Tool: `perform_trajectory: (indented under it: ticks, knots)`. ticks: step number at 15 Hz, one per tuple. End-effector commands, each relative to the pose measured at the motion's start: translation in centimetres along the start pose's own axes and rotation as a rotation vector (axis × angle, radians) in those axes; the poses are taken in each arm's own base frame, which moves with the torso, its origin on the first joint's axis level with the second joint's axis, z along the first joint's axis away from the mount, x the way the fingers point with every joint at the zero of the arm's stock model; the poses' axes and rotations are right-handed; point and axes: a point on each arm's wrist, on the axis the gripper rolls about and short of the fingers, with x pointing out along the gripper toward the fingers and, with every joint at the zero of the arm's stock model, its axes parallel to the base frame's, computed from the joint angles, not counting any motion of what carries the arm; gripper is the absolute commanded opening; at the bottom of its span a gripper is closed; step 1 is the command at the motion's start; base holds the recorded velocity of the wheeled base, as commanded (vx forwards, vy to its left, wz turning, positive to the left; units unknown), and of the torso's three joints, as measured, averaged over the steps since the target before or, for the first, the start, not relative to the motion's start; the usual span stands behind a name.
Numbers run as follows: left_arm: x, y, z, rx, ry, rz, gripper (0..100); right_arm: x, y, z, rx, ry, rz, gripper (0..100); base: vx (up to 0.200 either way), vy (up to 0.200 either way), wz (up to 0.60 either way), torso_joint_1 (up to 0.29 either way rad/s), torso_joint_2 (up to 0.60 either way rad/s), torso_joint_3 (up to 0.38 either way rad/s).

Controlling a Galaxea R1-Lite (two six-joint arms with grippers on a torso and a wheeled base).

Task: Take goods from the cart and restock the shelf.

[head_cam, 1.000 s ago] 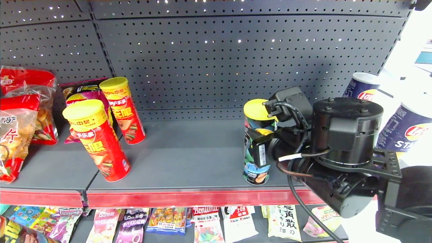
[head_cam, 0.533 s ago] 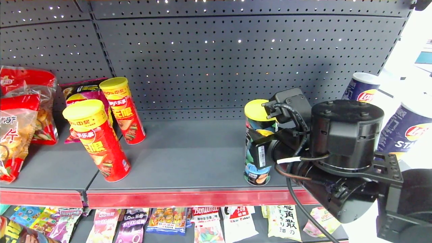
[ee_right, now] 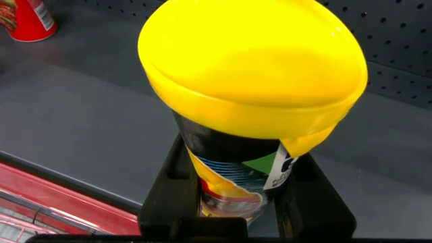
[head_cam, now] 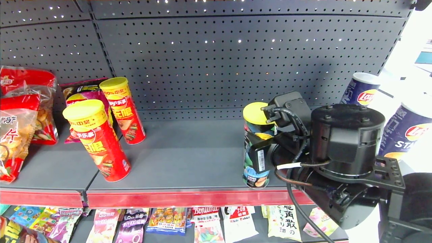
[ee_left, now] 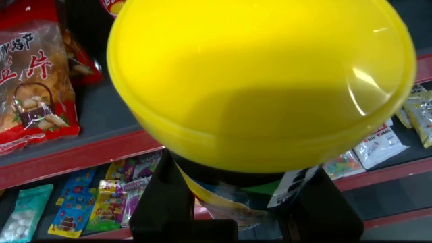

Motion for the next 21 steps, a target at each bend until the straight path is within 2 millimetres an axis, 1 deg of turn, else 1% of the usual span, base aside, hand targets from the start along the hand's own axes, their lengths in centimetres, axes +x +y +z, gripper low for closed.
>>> perform_trajectory:
  ticks: [1,7,8,15,18,21]
  knots:
    - [0.0,0.0,0.0,0.000,0.000,0.000,0,-0.1,-0.1,-0.2,-0.006,0.005,0.001,0,0.000,0.000,0.00,0.000,0.00,0.000]
    - [0.0,0.0,0.0,0.000,0.000,0.000,0,0.0,0.0,-0.4,-0.008,0.012,0.001,0,0.000,0.000,0.00,0.000,0.00,0.000]
    - [0.0,0.0,0.0,0.000,0.000,0.000,0,0.0,0.0,-0.4,-0.004,0.013,0.002,100,0.000,0.000,0.00,0.000,0.00,0.000]
    - [0.0,0.0,0.0,0.000,0.000,0.000,0,-0.4,-0.3,-0.2,0.004,0.004,-0.001,100,0.000,0.000,0.00,0.000,0.00,0.000]
    - [0.1,0.0,0.1,0.000,0.002,-0.002,0,-1.7,-1.2,-0.2,0.014,-0.004,0.000,100,0.000,0.000,0.00,0.000,0.00,0.000]
    - [0.4,0.0,0.2,-0.001,0.020,-0.014,0,-4.4,-2.7,-1.1,0.010,-0.004,0.015,100,0.000,0.000,0.00,0.000,0.00,0.000]
